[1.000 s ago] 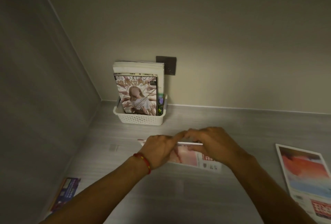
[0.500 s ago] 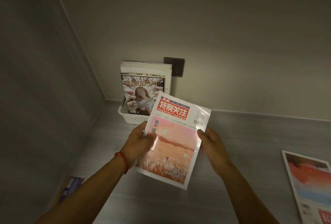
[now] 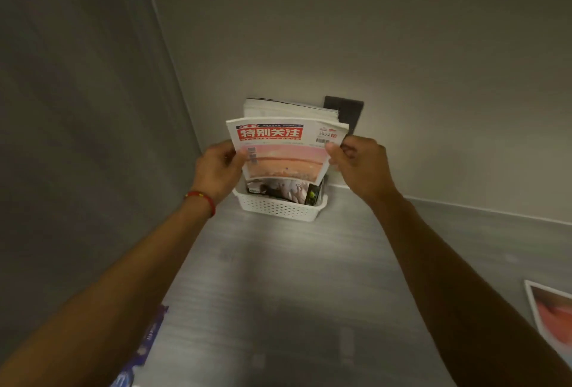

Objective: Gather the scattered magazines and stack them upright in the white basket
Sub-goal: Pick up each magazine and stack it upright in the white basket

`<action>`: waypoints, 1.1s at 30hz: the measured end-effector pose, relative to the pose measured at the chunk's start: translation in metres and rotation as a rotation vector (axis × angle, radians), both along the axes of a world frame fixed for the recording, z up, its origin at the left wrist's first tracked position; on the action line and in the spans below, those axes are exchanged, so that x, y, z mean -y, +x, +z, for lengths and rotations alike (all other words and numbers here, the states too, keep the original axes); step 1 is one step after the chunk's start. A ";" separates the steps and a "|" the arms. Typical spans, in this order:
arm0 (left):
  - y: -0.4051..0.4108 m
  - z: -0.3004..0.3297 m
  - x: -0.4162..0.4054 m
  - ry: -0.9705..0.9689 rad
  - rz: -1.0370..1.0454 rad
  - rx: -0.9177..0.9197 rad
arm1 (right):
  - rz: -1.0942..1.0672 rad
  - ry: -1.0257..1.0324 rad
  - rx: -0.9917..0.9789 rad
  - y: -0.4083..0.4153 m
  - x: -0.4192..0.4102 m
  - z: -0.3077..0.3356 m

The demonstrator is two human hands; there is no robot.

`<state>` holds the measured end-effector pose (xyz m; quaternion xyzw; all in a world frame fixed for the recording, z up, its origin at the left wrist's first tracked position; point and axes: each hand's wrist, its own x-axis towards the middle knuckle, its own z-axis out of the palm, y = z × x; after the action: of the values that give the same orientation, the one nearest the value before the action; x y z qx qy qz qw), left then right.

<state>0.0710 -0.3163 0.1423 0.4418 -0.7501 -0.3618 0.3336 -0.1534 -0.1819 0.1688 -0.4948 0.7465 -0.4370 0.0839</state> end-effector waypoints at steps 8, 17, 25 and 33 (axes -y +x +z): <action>-0.014 -0.050 0.054 0.291 0.045 -0.038 | -0.040 0.205 -0.033 -0.001 0.047 -0.038; -0.024 -0.111 0.087 0.570 0.120 -0.160 | -0.154 0.278 0.086 0.009 0.068 -0.077; -0.044 -0.098 0.091 0.547 0.292 -0.143 | -0.171 0.157 0.522 0.007 0.065 -0.099; -0.038 -0.098 0.041 0.280 0.319 0.082 | -0.111 0.141 0.329 -0.031 -0.038 -0.130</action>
<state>0.0329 -0.3575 0.0446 0.6114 -0.6260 -0.3868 0.2909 -0.1845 -0.1435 0.0386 -0.3676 0.7776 -0.4625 0.2150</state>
